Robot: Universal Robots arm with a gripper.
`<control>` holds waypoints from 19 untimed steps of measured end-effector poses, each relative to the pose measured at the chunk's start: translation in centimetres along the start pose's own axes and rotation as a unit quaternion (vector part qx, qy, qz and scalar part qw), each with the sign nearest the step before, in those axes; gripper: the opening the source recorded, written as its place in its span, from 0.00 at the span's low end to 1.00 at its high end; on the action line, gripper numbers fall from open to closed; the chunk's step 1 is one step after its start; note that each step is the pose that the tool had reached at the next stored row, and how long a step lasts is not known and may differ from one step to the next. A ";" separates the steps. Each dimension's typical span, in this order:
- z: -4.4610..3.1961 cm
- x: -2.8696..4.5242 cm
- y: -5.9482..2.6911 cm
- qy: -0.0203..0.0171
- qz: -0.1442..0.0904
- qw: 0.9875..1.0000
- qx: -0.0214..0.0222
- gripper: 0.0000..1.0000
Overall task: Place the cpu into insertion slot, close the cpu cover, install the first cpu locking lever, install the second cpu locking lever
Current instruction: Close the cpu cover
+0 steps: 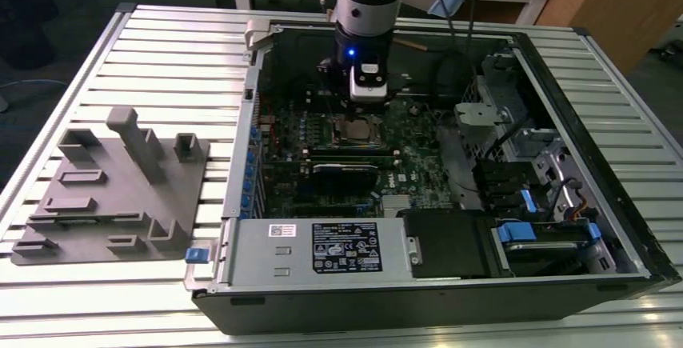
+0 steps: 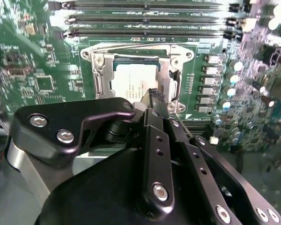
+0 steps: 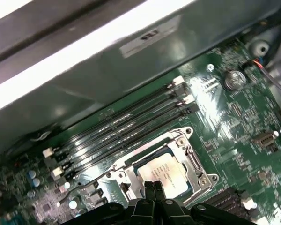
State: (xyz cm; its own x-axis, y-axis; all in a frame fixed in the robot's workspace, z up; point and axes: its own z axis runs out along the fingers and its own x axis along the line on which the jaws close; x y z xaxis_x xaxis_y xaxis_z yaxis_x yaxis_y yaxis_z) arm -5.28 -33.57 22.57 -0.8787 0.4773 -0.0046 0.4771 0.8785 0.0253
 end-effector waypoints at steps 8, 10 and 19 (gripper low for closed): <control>0.02 0.00 0.00 0.001 -0.023 1.000 0.000 0.11; 0.02 0.00 0.00 0.001 -0.024 1.000 0.000 0.11; 0.03 0.00 0.00 0.001 -0.057 0.998 0.000 0.11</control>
State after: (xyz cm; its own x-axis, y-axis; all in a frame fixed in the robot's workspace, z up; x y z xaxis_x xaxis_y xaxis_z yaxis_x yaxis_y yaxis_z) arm -5.27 -33.57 22.54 -0.9277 0.3734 -0.0045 0.3732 0.9274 0.0254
